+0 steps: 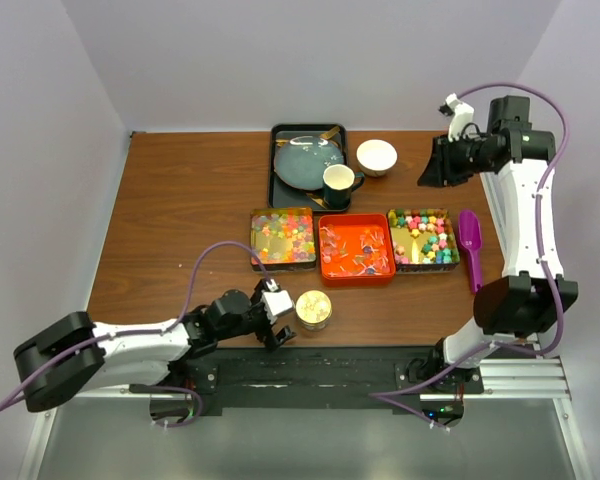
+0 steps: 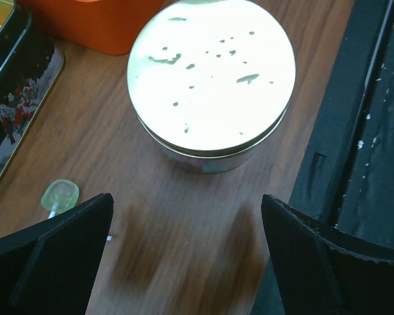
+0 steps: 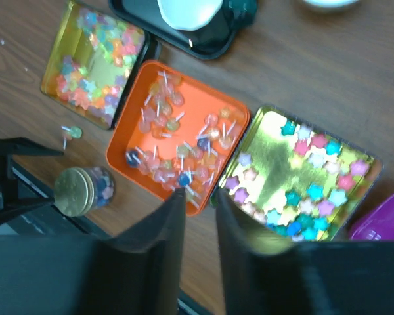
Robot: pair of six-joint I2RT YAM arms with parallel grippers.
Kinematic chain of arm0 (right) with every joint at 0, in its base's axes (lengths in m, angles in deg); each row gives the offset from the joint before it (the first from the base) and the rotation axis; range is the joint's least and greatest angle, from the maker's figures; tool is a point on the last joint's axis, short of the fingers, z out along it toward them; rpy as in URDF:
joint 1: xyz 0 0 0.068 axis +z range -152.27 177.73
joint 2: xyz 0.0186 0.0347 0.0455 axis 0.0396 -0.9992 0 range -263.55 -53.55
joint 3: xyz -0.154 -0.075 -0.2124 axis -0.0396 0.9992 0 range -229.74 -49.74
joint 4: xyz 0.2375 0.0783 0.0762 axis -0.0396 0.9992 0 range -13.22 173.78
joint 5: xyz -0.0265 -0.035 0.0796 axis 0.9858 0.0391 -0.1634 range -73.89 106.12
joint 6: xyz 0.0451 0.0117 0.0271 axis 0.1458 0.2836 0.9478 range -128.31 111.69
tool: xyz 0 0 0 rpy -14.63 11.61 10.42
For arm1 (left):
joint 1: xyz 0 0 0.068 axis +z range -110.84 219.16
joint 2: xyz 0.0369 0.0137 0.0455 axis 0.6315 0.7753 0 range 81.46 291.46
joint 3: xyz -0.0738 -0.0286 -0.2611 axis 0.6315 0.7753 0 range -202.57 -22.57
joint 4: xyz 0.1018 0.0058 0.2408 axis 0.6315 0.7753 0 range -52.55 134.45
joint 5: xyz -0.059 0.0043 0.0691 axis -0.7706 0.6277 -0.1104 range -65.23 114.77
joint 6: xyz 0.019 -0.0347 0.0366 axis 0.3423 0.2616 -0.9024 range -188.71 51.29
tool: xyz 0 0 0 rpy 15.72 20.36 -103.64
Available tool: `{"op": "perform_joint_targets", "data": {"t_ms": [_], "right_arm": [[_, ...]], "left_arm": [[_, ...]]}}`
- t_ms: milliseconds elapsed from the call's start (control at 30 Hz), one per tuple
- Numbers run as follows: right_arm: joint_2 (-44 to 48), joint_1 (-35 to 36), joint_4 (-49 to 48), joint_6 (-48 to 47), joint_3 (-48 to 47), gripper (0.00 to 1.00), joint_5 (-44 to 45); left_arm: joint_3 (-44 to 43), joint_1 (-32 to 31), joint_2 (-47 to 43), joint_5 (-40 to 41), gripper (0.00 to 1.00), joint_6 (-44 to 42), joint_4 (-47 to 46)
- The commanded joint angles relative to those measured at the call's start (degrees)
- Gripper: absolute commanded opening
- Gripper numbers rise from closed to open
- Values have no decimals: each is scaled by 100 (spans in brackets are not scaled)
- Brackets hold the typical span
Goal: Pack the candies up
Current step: Screw the bottle lid onto the packing bottle.
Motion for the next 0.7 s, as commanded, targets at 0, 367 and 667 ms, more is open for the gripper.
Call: {"op": "perform_joint_targets", "data": {"t_ms": [0, 367, 667], "right_arm": [[-336, 319, 533, -720, -926, 32, -900], [-48, 1938, 158, -927, 487, 45, -296], [251, 2192, 641, -1348, 936, 45, -261]], "left_arm": [[176, -30, 785, -113, 99, -212, -1922], [299, 50, 2678, -763, 98, -152, -4866], [141, 50, 4269, -1063, 92, -107, -6529]]}}
